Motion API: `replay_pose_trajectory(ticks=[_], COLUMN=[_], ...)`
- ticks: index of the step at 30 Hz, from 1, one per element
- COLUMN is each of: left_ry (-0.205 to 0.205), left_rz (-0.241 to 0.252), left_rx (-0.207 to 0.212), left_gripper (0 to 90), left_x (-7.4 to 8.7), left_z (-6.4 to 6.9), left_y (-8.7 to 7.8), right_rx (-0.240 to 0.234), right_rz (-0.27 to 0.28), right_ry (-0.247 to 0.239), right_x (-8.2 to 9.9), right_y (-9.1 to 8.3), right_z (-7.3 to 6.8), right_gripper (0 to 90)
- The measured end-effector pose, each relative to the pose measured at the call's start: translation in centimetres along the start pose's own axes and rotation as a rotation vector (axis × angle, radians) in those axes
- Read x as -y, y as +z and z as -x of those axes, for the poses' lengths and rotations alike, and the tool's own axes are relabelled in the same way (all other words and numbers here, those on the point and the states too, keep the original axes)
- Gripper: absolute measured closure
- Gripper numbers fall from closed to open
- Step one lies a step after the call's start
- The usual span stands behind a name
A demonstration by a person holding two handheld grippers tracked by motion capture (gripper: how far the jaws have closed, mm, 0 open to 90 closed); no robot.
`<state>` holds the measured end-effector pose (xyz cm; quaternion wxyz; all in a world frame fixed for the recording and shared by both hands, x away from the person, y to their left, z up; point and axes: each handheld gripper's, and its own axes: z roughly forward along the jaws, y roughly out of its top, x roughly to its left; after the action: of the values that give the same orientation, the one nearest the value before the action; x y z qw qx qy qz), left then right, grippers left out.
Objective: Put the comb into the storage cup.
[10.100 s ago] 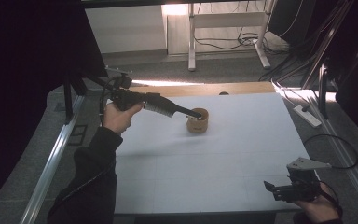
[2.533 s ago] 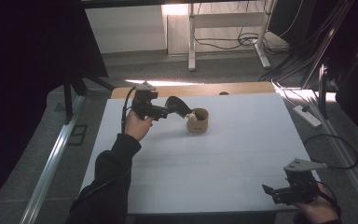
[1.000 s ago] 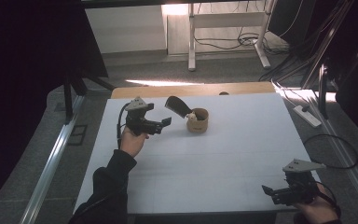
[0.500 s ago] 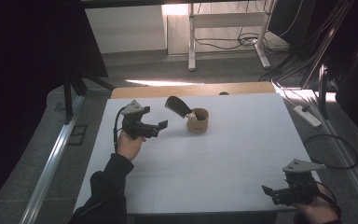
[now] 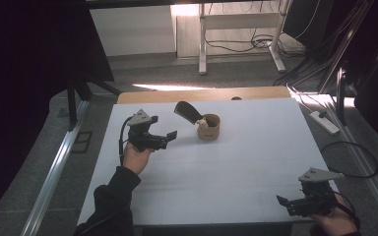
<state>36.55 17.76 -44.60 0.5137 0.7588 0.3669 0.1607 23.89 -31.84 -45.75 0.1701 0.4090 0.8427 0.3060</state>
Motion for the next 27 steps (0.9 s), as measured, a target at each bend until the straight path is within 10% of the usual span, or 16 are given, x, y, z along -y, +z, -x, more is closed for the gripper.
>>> replay_pose_trajectory(ticks=[27], left_ry=[0.026], left_rz=[-0.034], left_rx=[-0.027], left_gripper=[0.0], left_x=[1.4], left_z=[1.6], left_y=[-1.9], right_rx=[-0.001], right_rz=[0.000], right_ry=[-0.006], right_x=[0.0], right_y=[0.0], right_z=[0.0], right_gripper=[0.0])
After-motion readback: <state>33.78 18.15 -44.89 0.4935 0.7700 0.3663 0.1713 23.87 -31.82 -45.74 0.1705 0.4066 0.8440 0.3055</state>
